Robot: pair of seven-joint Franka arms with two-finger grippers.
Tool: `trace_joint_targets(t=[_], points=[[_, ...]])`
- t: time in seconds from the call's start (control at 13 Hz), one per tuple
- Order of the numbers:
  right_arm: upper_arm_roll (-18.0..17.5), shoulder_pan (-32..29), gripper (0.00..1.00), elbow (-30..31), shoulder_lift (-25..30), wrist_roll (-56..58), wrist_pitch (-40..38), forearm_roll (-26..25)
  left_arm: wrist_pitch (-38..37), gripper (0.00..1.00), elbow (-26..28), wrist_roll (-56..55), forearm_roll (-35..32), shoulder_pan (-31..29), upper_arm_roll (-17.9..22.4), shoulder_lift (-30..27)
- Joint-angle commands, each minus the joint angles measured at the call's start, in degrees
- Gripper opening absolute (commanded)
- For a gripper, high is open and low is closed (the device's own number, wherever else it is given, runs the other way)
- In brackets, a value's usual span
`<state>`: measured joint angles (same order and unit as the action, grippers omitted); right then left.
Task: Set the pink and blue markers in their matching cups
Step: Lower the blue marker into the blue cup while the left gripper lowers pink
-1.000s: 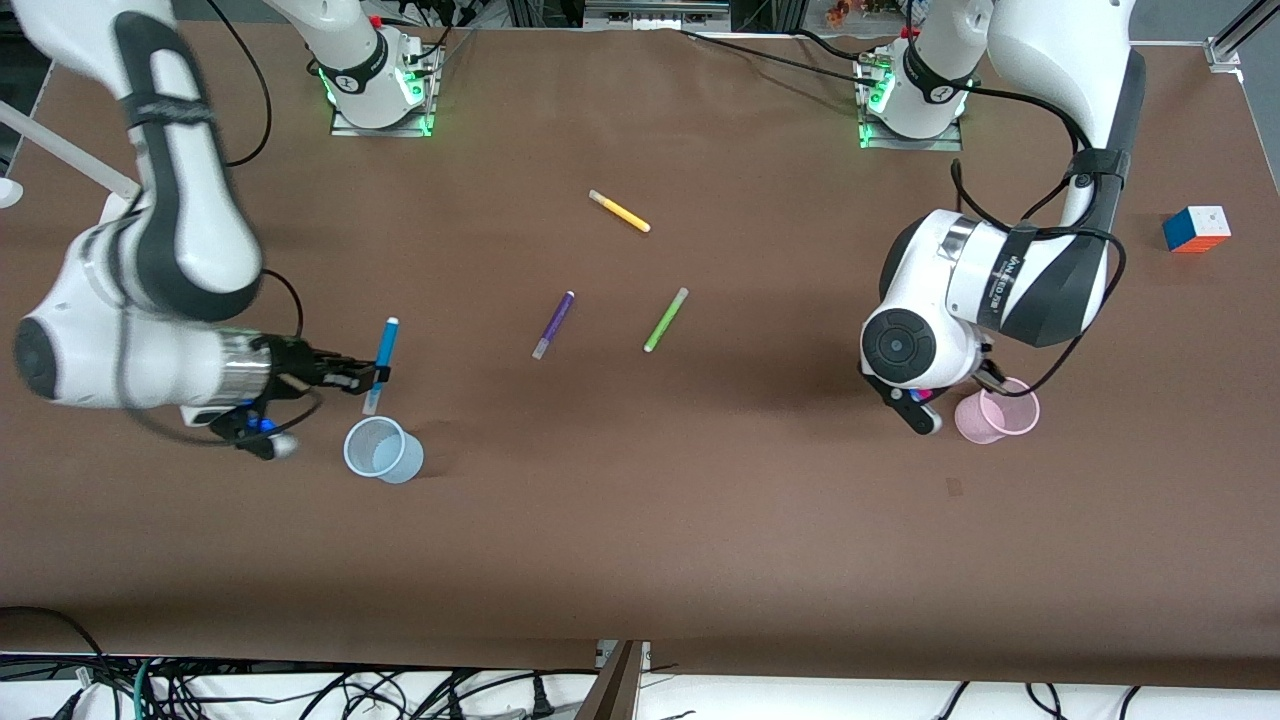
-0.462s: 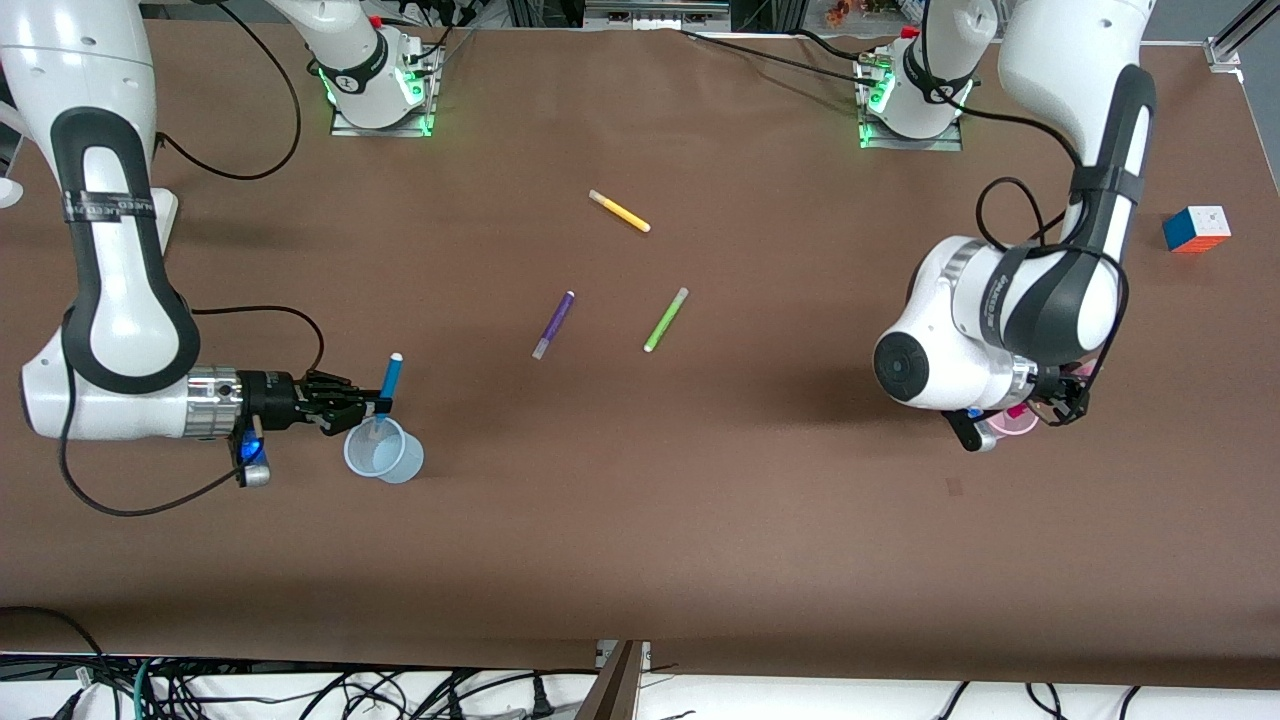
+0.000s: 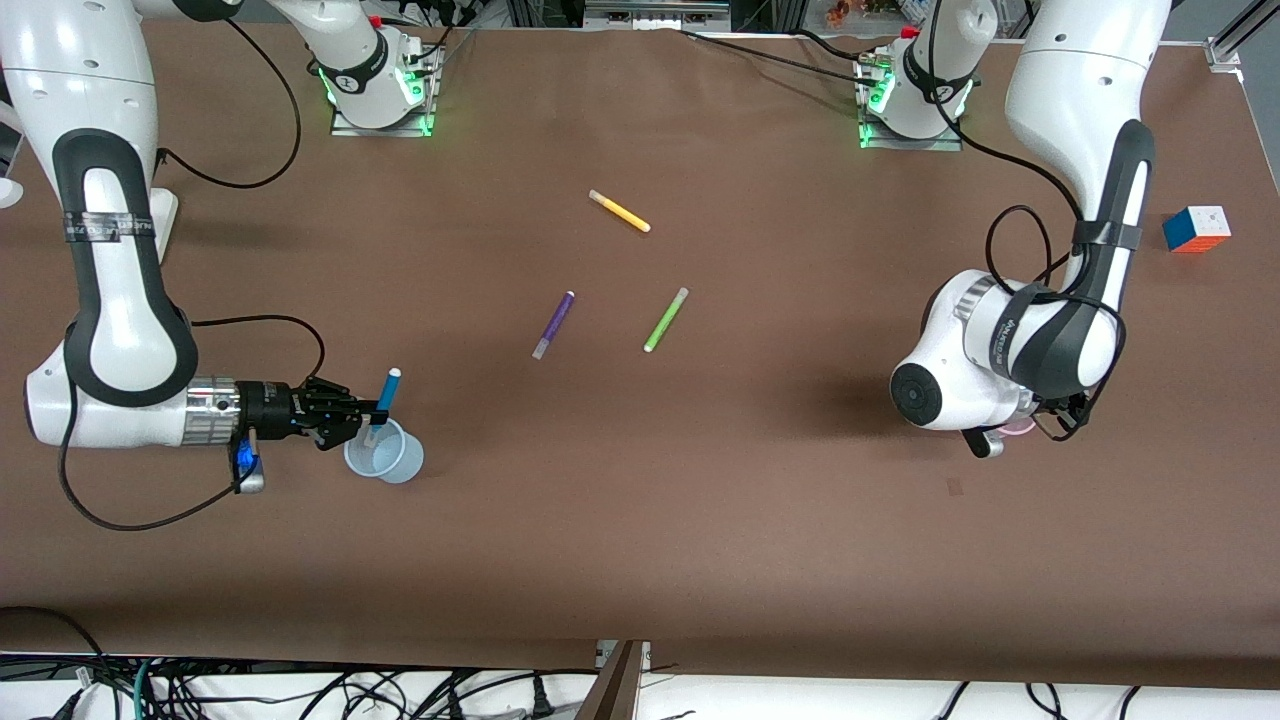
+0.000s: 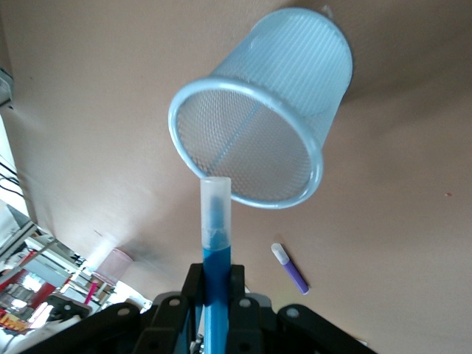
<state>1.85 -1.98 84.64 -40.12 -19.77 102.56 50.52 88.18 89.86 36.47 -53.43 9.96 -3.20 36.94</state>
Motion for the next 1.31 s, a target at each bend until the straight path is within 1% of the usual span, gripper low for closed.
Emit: trace_joint_targets(t=[0.0,0.08,0.15,0.31,0.38,0.46,0.77,0.85,0.92,1.0,1.15,1.23], points=[[-0.79,-2.05,0.0,-1.32,-2.24,0.52,0.18,4.66,1.56,0.09,1.98,0.71,-0.09,-0.82,-0.84,-0.99],[-0.79,-2.32,0.0,-1.32,-2.77,0.61,0.1,5.98,1.56,0.12,1.98,0.71,-0.09,-0.39,-0.93,-0.91],[-0.79,-2.32,0.0,-1.32,-2.86,0.61,0.18,6.34,1.56,0.15,1.98,0.71,-0.18,-0.03,-0.93,-0.9],[-0.88,-2.41,0.0,-1.32,-3.47,0.69,0.18,6.35,1.91,0.18,2.07,0.71,-0.09,-0.12,-1.02,-0.64],[-0.88,-2.41,0.0,-1.32,-3.56,1.13,0.18,6.35,2.0,0.32,1.98,0.62,-0.09,-0.03,-1.1,-0.55],[-0.88,-2.41,0.0,-1.32,-3.91,1.22,0.18,6.35,1.74,0.99,1.89,0.71,-0.18,0.06,-1.1,-0.64],[-0.88,-2.41,0.0,-1.32,-4.26,1.22,0.18,6.44,1.56,1.0,1.63,0.54,-0.18,0.06,-1.1,-0.81],[-0.88,-2.5,0.22,-1.32,-4.26,1.22,0.18,6.44,1.56,1.0,1.37,0.54,0.08,-0.03,-1.19,-1.43],[-0.88,-2.58,0.41,-1.32,-4.26,1.22,0.18,6.44,1.56,1.0,0.84,0.54,2.0,-0.2,-1.28,-2.48],[-0.88,-2.67,0.53,-1.32,-4.26,1.22,0.1,6.44,1.56,1.0,-0.47,0.45,5.5,-0.38,-1.19,-3.44],[-0.88,-2.76,0.59,-1.32,-4.26,1.22,-0.08,6.44,1.03,1.0,-3.63,0.27,12.27,-0.64,-0.67,-3.81],[-0.88,-2.76,0.6,-1.32,-4.18,1.05,-0.17,6.44,0.42,1.0,-5.12,-0.77,14.82,-1.08,-0.58,-3.81]])
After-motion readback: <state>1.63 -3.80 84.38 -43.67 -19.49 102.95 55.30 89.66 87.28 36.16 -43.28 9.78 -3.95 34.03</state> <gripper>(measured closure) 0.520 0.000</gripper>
